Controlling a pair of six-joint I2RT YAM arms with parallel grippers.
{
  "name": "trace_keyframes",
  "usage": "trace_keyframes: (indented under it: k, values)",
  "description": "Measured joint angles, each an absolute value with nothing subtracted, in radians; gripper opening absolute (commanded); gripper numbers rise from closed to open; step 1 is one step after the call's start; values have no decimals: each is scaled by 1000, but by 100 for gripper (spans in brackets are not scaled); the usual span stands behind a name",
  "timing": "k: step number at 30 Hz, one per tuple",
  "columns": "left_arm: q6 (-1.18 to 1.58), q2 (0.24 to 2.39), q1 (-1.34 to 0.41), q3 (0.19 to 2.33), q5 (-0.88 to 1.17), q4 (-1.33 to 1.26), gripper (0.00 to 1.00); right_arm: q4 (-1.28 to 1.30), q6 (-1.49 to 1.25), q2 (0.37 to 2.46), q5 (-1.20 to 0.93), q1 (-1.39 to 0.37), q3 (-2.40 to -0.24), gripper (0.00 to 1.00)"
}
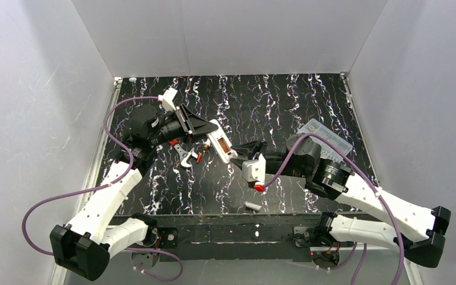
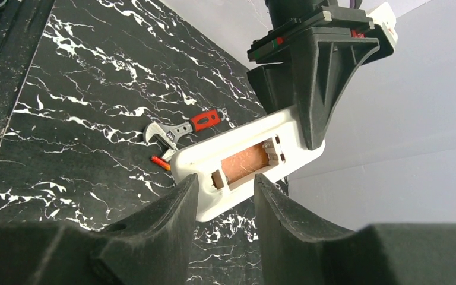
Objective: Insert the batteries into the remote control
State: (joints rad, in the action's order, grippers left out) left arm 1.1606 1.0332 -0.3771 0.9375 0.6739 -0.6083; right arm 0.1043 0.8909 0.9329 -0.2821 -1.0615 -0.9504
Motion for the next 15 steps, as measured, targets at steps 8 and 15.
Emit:
trace_keyframes:
  k: [8,15]
  values:
    - [1013,1005,-379,936,632,-433,0,93,807,859,-228,-1061,-920,53]
    - [881,985,-380,936,586,-274,0,42,501,747,-57,-1061,-851,57]
